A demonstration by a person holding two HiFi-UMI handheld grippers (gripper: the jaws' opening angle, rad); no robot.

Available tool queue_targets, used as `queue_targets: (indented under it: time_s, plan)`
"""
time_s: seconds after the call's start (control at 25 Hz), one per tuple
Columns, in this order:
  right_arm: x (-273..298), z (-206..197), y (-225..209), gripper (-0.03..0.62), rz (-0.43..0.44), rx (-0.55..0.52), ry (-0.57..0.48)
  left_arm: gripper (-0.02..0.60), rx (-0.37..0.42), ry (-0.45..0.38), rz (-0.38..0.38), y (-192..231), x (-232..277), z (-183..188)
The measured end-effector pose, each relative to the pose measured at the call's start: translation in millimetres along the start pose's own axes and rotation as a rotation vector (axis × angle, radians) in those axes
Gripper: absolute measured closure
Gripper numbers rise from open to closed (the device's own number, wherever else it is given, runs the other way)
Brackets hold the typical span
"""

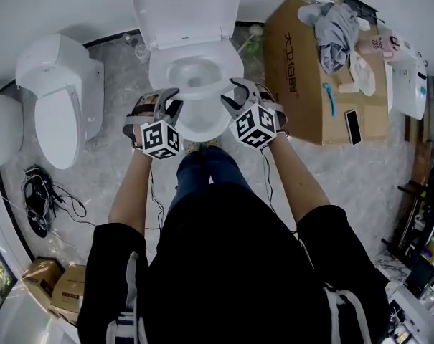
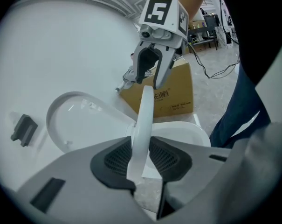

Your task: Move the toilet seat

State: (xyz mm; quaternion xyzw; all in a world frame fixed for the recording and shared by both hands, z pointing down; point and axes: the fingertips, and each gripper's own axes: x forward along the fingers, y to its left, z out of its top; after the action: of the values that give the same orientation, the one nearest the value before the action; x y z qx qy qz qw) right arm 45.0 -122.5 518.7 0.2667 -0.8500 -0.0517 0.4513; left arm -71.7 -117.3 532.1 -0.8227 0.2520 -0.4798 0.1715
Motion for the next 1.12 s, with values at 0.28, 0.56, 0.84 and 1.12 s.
queue_targets:
  time_s: [0.28, 0.56, 0.84, 1.12]
  plan:
    - [9, 6, -9, 0.445, 0.009, -0.220, 0.050, 0.462, -0.007, 0.001, -0.012, 17, 1, 5]
    - [11, 17, -23, 0.471, -0.001, -0.306, 0.060, 0.465, -0.013, -0.016, -0.018, 37, 1, 7]
    - [13, 34, -52, 0.476, -0.030, -0.279, 0.039, 0.467, -0.031, -0.046, -0.008, 69, 5, 11]
    - [17, 56, -85, 0.480, -0.047, -0.258, 0.012, 0.474, -0.038, -0.058, 0.015, 108, 7, 15]
